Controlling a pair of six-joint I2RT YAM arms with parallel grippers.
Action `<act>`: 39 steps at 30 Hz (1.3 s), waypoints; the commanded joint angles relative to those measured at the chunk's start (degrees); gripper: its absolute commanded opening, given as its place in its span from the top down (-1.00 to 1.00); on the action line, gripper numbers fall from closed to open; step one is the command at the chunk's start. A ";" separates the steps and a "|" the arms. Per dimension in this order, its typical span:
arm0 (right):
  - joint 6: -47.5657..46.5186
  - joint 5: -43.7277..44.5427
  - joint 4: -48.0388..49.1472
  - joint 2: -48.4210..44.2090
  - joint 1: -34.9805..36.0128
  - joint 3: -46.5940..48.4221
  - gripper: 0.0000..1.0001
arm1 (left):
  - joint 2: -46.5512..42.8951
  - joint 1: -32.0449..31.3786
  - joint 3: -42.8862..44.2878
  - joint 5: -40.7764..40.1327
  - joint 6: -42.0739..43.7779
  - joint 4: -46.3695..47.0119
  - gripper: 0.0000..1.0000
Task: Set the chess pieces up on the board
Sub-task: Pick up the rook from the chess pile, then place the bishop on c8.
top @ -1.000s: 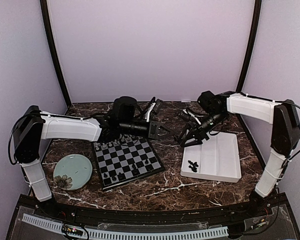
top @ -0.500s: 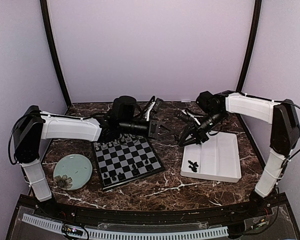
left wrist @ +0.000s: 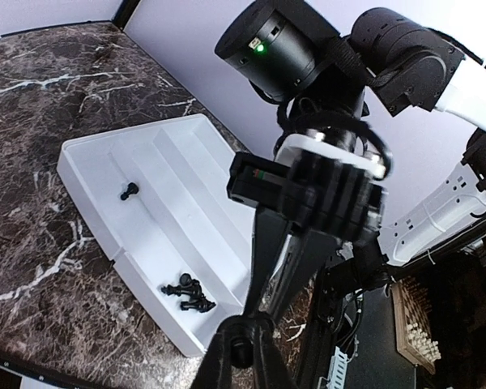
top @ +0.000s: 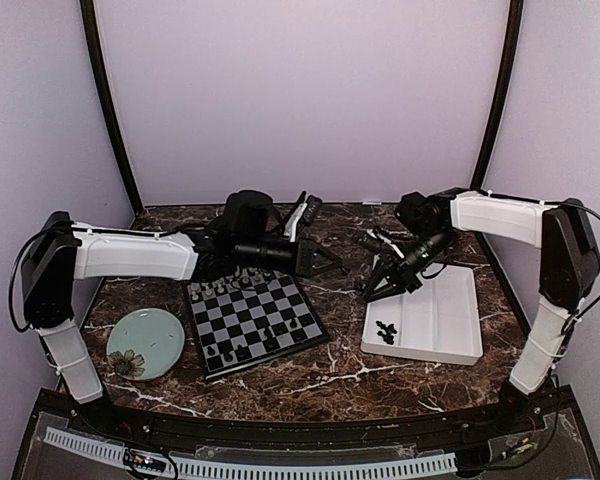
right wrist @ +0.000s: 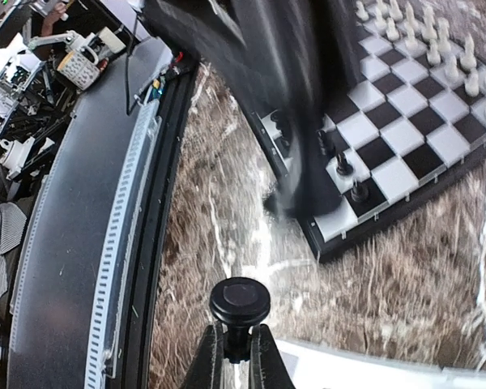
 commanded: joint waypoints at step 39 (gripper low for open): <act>15.34 11.50 21.03 -3.72 -6.70 -13.64 1.00 | -0.82 -8.07 -3.25 -32.34 18.41 -41.67 1.00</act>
